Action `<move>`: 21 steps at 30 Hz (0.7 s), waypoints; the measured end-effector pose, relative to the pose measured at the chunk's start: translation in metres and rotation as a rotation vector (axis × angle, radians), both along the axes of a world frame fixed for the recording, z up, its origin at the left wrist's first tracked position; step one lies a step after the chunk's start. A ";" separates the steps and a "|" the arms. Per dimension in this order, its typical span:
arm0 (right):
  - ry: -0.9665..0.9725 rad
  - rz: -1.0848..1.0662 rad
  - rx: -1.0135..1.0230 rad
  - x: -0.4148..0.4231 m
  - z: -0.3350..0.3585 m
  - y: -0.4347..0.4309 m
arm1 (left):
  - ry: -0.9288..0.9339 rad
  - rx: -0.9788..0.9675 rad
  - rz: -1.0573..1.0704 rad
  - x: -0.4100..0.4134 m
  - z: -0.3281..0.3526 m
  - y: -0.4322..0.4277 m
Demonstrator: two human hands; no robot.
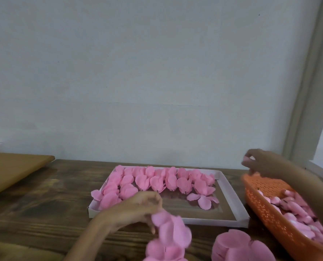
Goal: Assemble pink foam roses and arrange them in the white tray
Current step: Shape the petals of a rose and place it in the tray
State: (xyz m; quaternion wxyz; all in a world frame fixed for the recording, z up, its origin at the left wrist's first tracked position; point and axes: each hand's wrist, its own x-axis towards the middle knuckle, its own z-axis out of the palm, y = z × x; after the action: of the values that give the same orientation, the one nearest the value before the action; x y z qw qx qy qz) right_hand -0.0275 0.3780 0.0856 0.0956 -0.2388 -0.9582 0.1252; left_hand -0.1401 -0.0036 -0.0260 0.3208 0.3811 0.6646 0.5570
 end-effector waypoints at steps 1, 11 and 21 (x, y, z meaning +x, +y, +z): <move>0.074 0.031 -0.068 -0.003 -0.001 -0.012 | -0.093 0.079 0.081 -0.002 -0.002 0.002; 0.399 0.359 -0.947 -0.044 -0.054 -0.183 | -0.257 0.391 0.490 -0.022 -0.014 0.008; 0.817 0.342 -1.234 -0.056 -0.128 -0.231 | -0.302 0.396 0.682 -0.004 -0.017 0.026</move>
State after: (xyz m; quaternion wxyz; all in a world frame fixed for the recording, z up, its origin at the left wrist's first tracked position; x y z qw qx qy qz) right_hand -0.0832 0.1471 -0.0423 0.2713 -0.0317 -0.6265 0.7300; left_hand -0.1442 0.0225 -0.0427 0.1326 0.1075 0.5783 0.7978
